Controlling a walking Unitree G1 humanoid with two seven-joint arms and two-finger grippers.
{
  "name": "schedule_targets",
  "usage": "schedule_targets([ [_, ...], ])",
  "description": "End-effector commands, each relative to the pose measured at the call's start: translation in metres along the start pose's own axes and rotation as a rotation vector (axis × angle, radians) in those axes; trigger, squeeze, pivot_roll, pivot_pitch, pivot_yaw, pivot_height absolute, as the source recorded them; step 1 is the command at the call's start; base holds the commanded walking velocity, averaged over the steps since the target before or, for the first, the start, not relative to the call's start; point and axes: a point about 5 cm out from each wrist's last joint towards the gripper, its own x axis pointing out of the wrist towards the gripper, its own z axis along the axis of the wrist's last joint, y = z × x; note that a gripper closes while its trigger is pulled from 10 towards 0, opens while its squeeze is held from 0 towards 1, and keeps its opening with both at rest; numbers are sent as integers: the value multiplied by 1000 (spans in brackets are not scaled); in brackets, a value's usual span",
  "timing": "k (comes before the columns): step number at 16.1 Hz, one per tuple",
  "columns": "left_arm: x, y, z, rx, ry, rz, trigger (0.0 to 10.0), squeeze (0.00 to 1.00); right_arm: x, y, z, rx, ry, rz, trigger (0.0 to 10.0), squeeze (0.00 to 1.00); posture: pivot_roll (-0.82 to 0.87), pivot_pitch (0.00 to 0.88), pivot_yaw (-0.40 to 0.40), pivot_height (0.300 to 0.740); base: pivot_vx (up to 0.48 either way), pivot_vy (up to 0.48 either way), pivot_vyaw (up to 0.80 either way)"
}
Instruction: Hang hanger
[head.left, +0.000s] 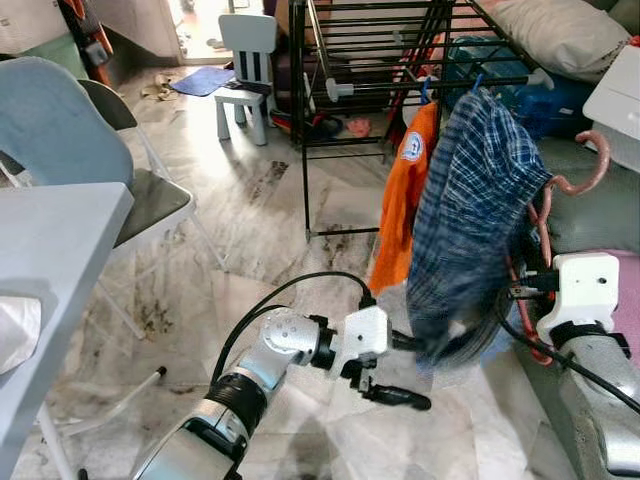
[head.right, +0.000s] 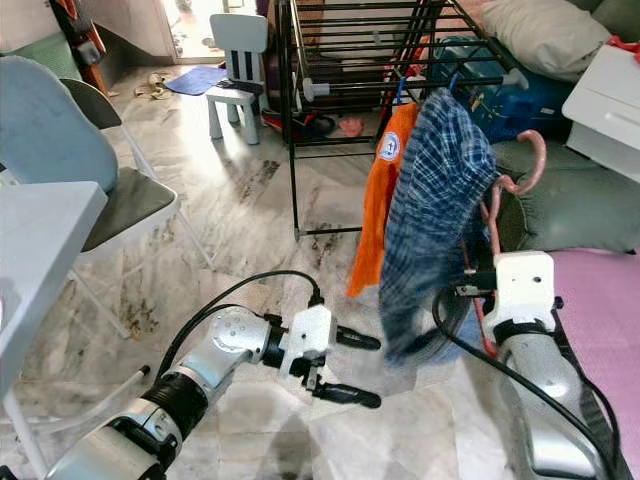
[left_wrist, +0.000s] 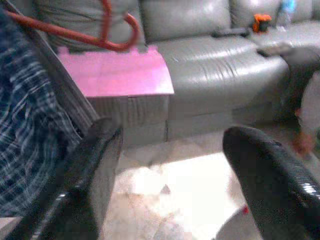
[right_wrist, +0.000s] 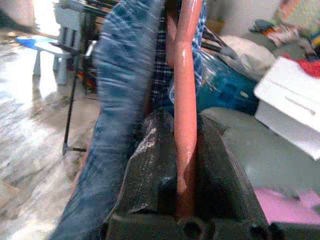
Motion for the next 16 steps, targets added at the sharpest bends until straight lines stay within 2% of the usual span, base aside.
schedule_targets([
  [1, -2, 10, 14, 29, -31, 27, 10000, 1000, -3, 1, 6, -24, -38, 31, 10000, 0, -68, 0, 2, 740, 0, 0, 0],
  [2, -12, 28, 31, 83, -78, 147, 10000, 1000, -14, -1, 1, -36, -32, 100, 10000, 0, -66, 0, -1, 740, 0, 0, 0],
  [3, -14, 33, 34, 99, -84, 175, 10000, 1000, -18, -2, 0, -38, -29, 116, 10000, 0, -64, 0, -2, 740, 0, 0, 0],
  [4, -25, 45, 45, 197, -77, 273, 10000, 1000, -31, -4, -8, -43, 3, 187, 10000, 0, -60, 0, -4, 740, 0, 0, 0],
  [6, -37, 55, 53, 265, -55, 336, 10000, 1000, -49, -9, -16, -52, 51, 282, 10000, 0, -59, 0, -2, 740, 0, 0, 0],
  [7, -44, 58, 53, 317, 0, 342, 10000, 1000, -63, -12, -20, -44, 88, 345, 10000, 0, -61, 0, -1, 740, 0, 0, 0],
  [9, -51, 61, 46, 315, 84, 342, 10000, 1000, -79, -12, -22, -11, 121, 452, 10000, 0, -67, 0, 7, 740, 0, 0, 0],
  [11, -54, 59, 41, 390, 160, 298, 10000, 1000, -92, -10, -19, 41, 144, 553, 10000, 0, -68, 0, 9, 740, 0, 0, 0],
  [14, -55, 58, 39, 426, 226, 247, 10000, 1000, -101, -7, -19, 43, 189, 665, 10000, 0, -62, 0, 14, 740, 0, 0, 0],
  [16, -54, 61, 44, 451, 214, 268, 10000, 1000, -102, -10, -21, 7, 214, 682, 10000, 0, -64, 0, 14, 740, 0, 0, 0],
])
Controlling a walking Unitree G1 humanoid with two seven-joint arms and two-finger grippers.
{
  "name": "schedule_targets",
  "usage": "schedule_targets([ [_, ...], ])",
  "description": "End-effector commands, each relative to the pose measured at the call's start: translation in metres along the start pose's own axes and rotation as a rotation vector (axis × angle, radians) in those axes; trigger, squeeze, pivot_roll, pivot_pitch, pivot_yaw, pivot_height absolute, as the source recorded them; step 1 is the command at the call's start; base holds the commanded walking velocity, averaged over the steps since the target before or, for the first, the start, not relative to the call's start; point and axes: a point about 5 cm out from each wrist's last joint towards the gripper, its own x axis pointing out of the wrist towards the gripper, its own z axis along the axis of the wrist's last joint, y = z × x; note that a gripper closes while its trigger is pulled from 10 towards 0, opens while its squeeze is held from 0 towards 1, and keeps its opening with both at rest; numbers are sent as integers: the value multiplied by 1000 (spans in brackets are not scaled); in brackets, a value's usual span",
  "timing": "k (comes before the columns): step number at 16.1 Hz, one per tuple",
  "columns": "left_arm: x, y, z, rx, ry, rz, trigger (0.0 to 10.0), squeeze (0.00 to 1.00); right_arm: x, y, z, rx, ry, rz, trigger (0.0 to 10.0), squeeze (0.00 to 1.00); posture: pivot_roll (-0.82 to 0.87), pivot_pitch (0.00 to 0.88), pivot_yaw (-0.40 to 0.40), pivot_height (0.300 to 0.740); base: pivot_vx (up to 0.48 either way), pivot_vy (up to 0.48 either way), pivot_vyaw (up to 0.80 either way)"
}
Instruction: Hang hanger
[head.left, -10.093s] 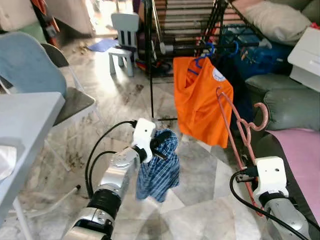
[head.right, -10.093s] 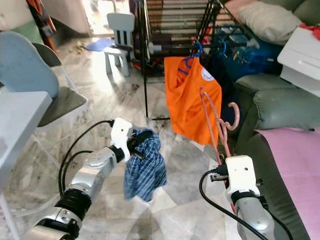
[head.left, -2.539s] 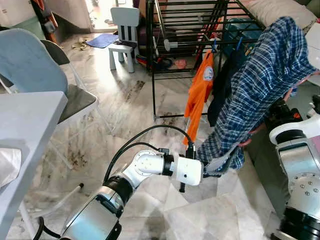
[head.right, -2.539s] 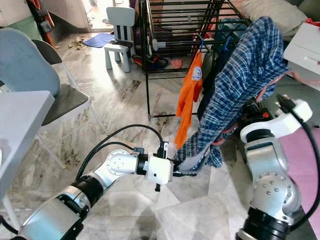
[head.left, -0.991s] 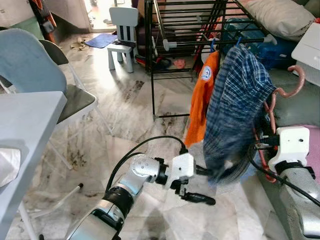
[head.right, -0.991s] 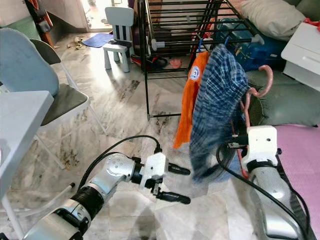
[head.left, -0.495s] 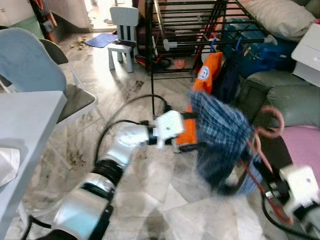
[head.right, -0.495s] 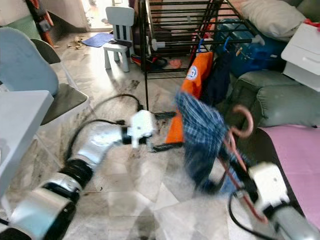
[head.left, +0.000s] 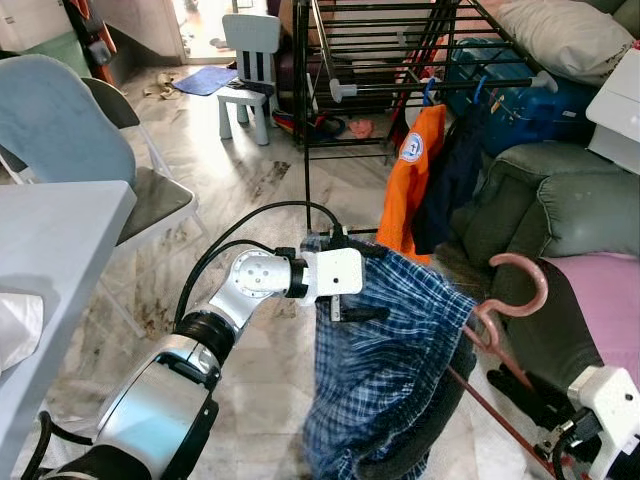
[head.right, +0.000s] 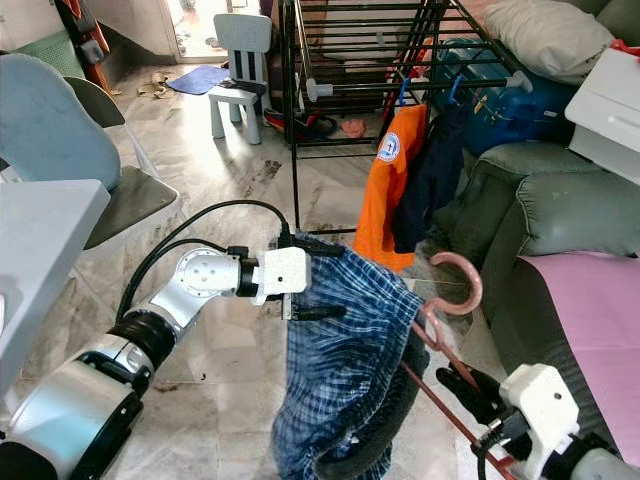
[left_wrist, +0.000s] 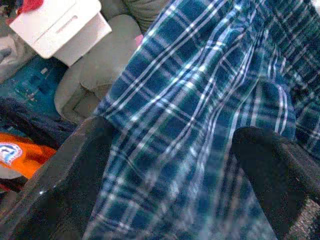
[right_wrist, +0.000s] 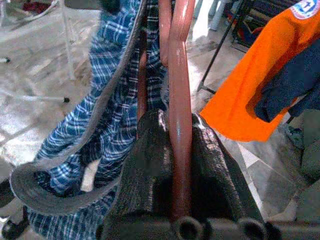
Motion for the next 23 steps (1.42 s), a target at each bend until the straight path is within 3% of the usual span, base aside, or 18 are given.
schedule_targets([
  [1, 2, 11, 8, 38, -13, 25, 10000, 1000, -5, -7, 4, -45, 15, -5, 10000, 0, -70, 0, 14, 740, 0, 0, 0],
  [6, 5, 9, 9, 47, -8, -4, 10000, 1000, -7, -10, 3, -92, 48, -6, 10000, 0, -77, 0, 16, 740, 0, 0, 0],
  [11, 9, -1, 3, -8, 52, -165, 10000, 1000, -2, -7, 17, -145, 4, 32, 10000, 0, -74, 0, 17, 740, 0, 0, 0],
  [12, 15, -1, 7, -63, 22, -191, 10000, 871, -1, -4, 19, -146, 1, 62, 10000, 0, -77, 0, 19, 740, 0, 0, 0],
  [13, 17, -1, 9, -57, 21, -190, 10000, 86, -1, -3, 19, -147, 5, 71, 10000, 0, -77, 0, 19, 740, 0, 0, 0],
  [14, 22, -1, 12, -44, 25, -189, 9647, 0, -1, 1, 18, -151, 20, 101, 10000, 0, -86, 0, 19, 740, 0, 0, 0],
  [16, 25, 2, 16, -31, 18, -192, 10000, 0, -3, 2, 18, -166, 38, 112, 10000, 0, -86, 0, 19, 740, 0, 0, 0],
  [17, 26, 5, 20, -48, -2, -206, 0, 0, -6, -1, 16, -197, 63, 101, 10000, 0, -86, 0, 19, 740, 0, 0, 0],
  [23, 17, 10, 16, -44, 85, -294, 0, 0, -9, -14, 15, -282, 101, 53, 10000, 0, -91, 0, 22, 740, 0, 0, 0],
])
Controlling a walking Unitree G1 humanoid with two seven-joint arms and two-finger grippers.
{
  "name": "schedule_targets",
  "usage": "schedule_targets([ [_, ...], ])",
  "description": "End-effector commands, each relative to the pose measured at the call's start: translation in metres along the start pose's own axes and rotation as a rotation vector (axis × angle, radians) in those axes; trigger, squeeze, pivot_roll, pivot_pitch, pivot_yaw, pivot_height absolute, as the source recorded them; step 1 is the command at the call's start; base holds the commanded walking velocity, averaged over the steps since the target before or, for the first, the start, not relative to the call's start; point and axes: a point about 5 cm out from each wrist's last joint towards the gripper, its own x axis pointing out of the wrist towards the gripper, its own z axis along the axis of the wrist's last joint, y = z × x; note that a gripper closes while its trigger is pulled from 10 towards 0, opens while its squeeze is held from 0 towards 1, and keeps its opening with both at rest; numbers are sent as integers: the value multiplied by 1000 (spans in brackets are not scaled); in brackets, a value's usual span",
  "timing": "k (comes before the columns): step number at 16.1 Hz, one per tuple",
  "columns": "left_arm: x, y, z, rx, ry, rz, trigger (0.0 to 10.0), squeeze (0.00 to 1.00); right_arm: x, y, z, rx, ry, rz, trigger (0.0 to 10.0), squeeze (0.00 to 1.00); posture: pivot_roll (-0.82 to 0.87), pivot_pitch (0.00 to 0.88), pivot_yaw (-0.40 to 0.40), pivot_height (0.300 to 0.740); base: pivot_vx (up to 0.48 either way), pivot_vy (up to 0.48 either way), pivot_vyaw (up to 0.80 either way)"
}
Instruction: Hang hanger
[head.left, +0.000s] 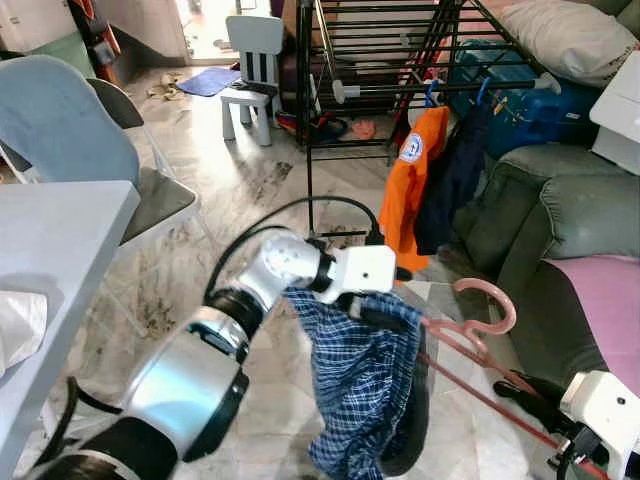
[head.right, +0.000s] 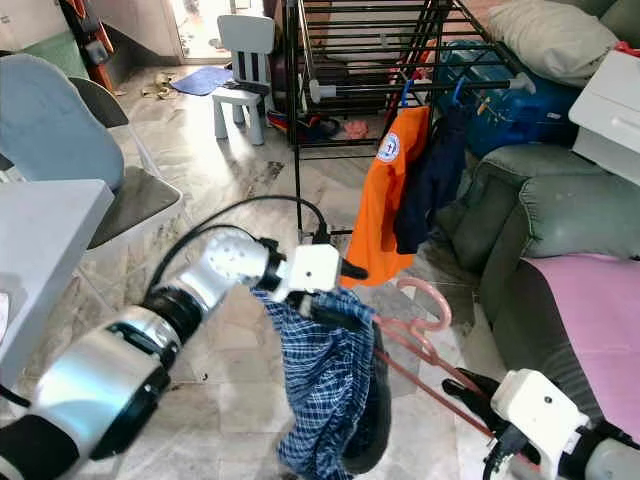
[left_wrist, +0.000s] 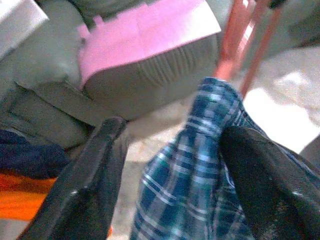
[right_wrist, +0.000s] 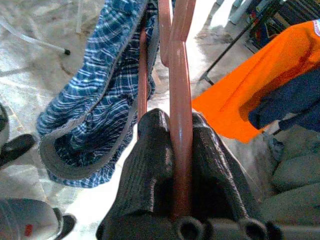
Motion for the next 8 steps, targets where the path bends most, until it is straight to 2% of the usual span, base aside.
schedule_targets([
  [1, -3, 1, -2, -11, 42, -38, 0, 0, -3, -8, 5, -48, -13, -33, 10000, 0, -91, 0, 23, 740, 0, 0, 0],
  [8, 7, -9, -9, -20, 85, -69, 0, 0, 2, -10, 10, -83, -29, -17, 10000, 0, -99, 0, 24, 740, 0, 0, 0],
])
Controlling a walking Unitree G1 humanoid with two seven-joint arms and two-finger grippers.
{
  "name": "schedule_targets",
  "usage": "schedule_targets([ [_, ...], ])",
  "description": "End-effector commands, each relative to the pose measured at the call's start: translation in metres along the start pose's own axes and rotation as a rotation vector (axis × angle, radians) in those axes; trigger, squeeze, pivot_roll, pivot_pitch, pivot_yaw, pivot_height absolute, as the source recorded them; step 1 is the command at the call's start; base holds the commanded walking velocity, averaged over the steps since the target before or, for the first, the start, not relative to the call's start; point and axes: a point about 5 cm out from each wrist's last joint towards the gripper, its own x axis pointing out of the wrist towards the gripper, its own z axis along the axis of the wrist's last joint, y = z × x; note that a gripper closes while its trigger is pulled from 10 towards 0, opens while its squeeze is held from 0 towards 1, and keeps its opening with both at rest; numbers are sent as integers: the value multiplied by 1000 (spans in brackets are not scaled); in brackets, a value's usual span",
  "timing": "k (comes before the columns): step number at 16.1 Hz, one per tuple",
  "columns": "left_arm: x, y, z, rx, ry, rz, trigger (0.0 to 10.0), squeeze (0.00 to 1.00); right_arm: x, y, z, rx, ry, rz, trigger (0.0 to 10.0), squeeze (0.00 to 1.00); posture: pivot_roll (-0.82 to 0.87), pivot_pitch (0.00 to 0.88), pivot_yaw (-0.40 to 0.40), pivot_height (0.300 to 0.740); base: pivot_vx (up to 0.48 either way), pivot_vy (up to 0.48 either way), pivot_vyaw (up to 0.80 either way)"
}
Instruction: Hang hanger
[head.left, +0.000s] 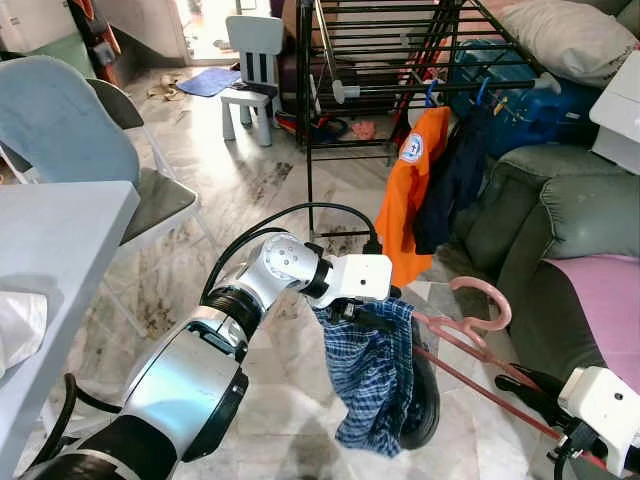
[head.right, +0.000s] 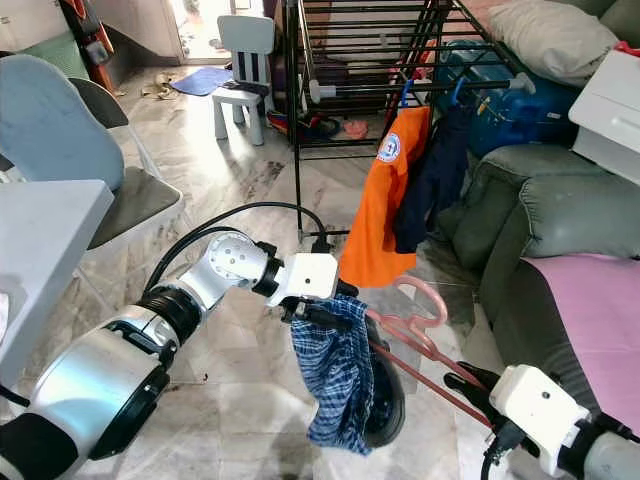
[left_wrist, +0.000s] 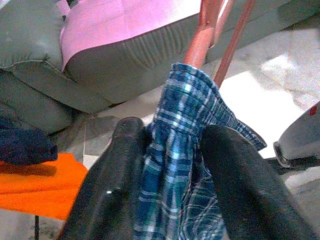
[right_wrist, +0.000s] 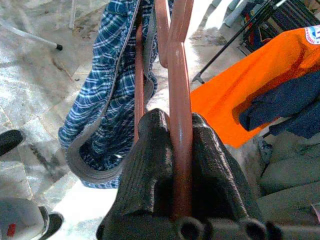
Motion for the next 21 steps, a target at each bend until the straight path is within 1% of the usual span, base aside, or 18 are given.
schedule_targets([
  [1, 3, -3, -2, -4, 27, -24, 0, 0, -1, -7, 8, -45, -27, -8, 10000, 0, -100, 0, 25, 740, 0, 0, 0],
  [3, 4, -4, -3, -22, 25, -31, 0, 0, 0, -8, 8, -49, -32, -15, 10000, 0, -98, 0, 26, 740, 0, 0, 0],
  [10, 2, -3, -4, -16, 34, -32, 0, 0, 5, -10, 7, -53, -39, -27, 10000, 0, -87, 0, 26, 740, 0, 0, 0],
  [14, 0, -7, -8, -47, 35, -63, 0, 0, 12, -7, 4, -64, -28, -17, 10000, 0, -89, 0, 27, 740, 0, 0, 0],
  [16, 0, -7, -8, -55, 34, -55, 0, 0, 13, -5, 3, -52, -23, -5, 10000, 0, -89, 0, 23, 740, 0, 0, 0],
  [17, -2, -5, -9, -60, 36, -33, 0, 0, 14, -4, 2, -13, -24, 19, 10000, 1000, -91, 0, 22, 740, 0, 0, 0],
  [20, -5, -3, -13, -90, 53, -6, 0, 0, 12, -12, 1, -33, -1, -12, 10000, 1000, -92, 0, 21, 740, 0, 0, 0],
  [21, -5, -2, -17, -122, 73, 45, 0, 0, 10, -20, 1, -67, 23, -56, 10000, 1000, -94, 0, 21, 740, 0, 0, 0],
])
